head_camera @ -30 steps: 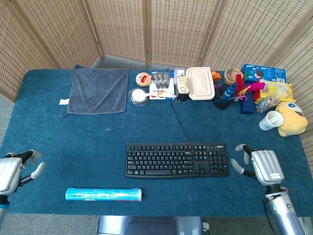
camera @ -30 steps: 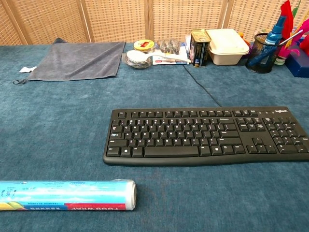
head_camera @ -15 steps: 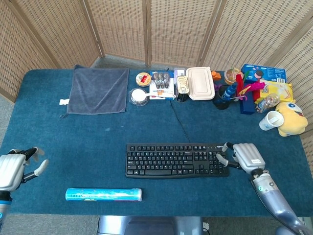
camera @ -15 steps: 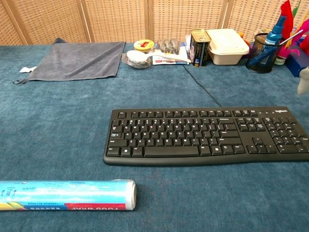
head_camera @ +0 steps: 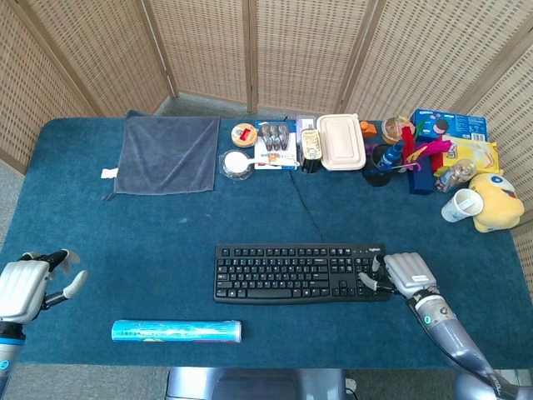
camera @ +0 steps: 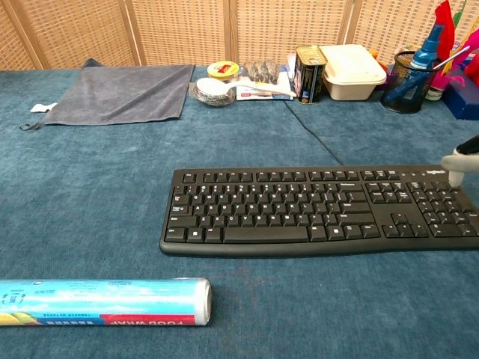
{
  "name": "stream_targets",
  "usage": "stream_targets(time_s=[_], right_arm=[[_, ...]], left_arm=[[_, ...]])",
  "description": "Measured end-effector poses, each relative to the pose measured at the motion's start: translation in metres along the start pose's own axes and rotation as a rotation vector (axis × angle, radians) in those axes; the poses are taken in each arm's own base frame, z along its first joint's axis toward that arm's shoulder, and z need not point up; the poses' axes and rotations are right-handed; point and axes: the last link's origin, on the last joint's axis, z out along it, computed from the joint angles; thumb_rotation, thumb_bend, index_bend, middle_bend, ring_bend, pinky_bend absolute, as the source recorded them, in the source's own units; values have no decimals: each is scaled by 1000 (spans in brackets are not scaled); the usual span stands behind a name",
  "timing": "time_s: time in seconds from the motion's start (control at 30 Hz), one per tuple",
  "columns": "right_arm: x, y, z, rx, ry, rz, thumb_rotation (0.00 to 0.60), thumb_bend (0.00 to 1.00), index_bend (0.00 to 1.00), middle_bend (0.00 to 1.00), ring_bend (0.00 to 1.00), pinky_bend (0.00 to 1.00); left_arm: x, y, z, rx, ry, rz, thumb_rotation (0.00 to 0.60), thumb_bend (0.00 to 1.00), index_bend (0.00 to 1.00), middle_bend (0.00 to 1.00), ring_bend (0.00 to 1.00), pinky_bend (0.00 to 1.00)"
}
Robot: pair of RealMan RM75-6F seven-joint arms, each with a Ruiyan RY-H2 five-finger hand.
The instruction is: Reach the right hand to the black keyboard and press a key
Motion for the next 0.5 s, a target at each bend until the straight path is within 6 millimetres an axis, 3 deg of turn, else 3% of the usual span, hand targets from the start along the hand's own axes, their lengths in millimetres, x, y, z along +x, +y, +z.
stream_targets(time_s=[0.5], right_arm=[[-11, -12, 16, -5, -13, -47, 0, 381, 370, 1000, 1000, 971]], left_arm=[[-5, -2, 0, 7, -13, 0, 0, 219, 412, 535, 586, 381]])
